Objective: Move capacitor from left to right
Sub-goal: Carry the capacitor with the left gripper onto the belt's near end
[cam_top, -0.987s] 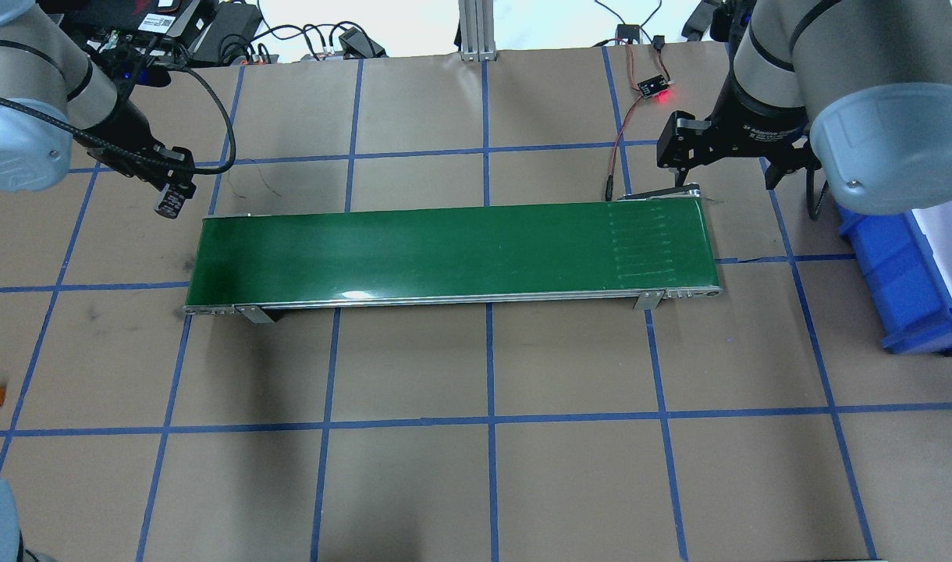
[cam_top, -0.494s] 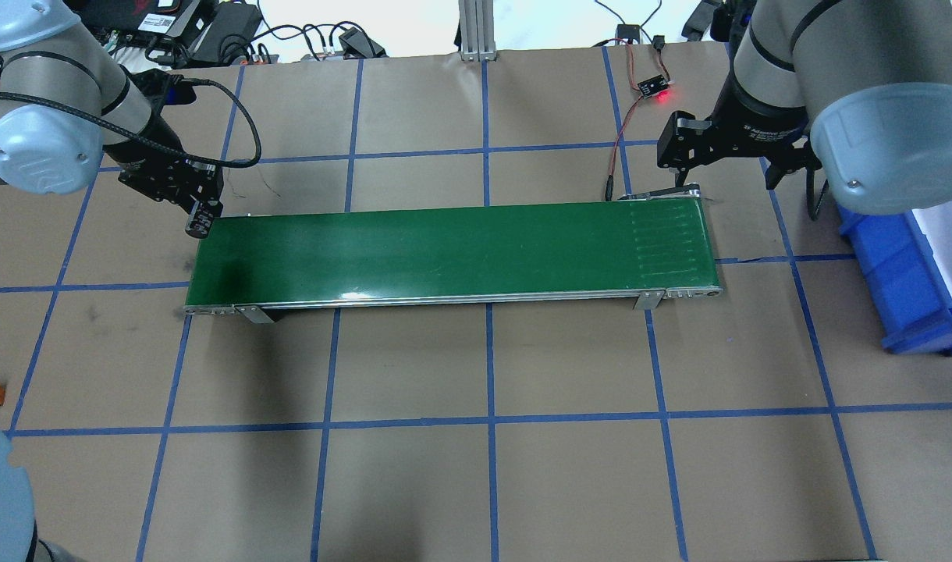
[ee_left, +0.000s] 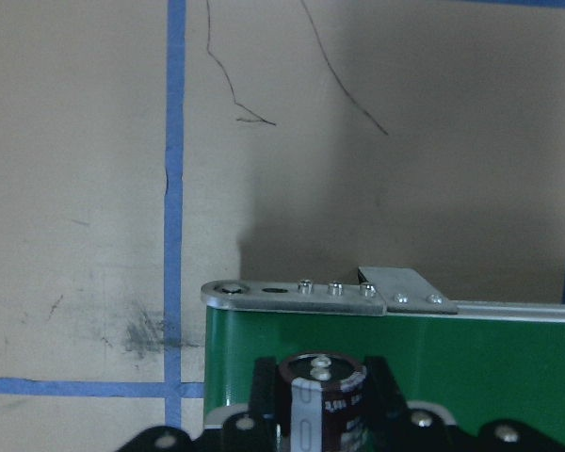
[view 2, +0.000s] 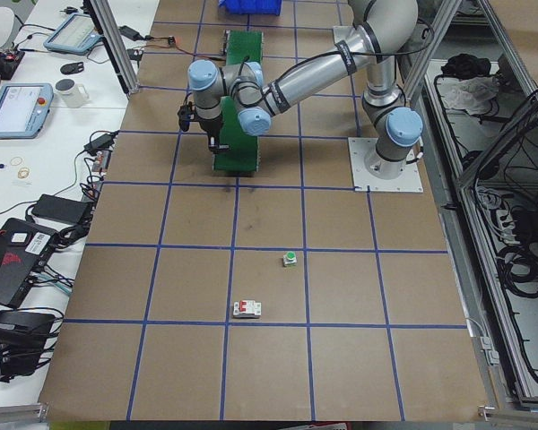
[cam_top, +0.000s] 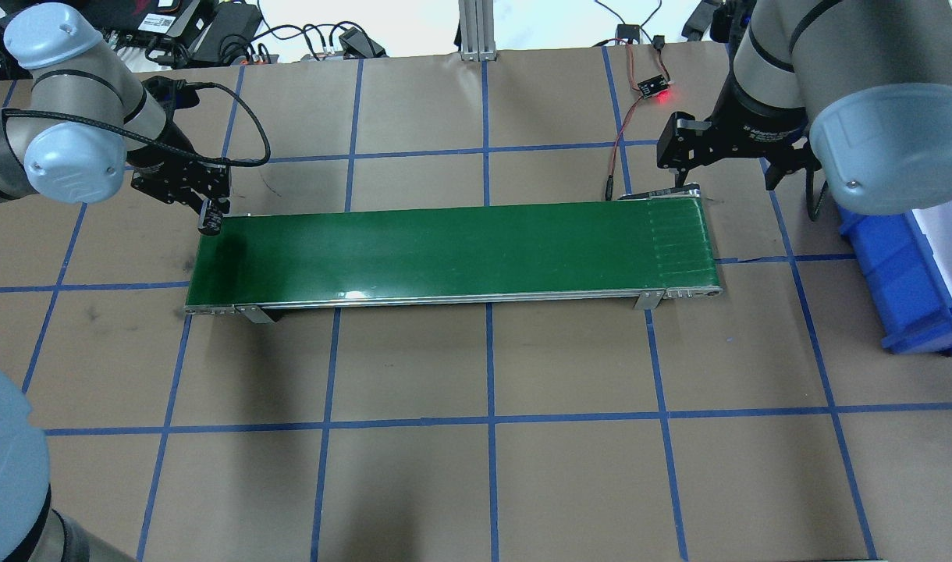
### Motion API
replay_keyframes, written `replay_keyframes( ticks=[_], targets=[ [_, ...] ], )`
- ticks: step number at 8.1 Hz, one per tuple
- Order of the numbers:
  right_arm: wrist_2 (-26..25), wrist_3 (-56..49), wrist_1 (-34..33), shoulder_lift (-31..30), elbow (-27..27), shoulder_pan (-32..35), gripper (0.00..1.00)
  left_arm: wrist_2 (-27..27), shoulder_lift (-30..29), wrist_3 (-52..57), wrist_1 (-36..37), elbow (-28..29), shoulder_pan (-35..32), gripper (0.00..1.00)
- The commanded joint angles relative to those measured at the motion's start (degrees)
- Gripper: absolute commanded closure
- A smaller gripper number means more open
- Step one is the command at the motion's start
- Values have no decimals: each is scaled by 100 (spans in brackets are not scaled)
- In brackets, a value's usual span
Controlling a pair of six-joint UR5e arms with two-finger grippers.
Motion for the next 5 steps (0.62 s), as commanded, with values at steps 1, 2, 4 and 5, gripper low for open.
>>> replay_keyframes(
  ticks=[1, 2, 4, 5],
  targets=[
    [0, 0, 9, 0, 9, 0, 0, 158, 32, -106, 281, -438, 0, 100],
    [-9, 0, 9, 0, 1, 0, 0, 429, 59, -158, 326, -641, 0, 100],
    [-9, 0, 9, 0, 9, 0, 0, 450, 190, -159, 301, -757, 0, 100],
    [-9, 0, 9, 0, 9, 0, 0, 450, 199, -150, 292, -757, 0, 100]
  ],
)
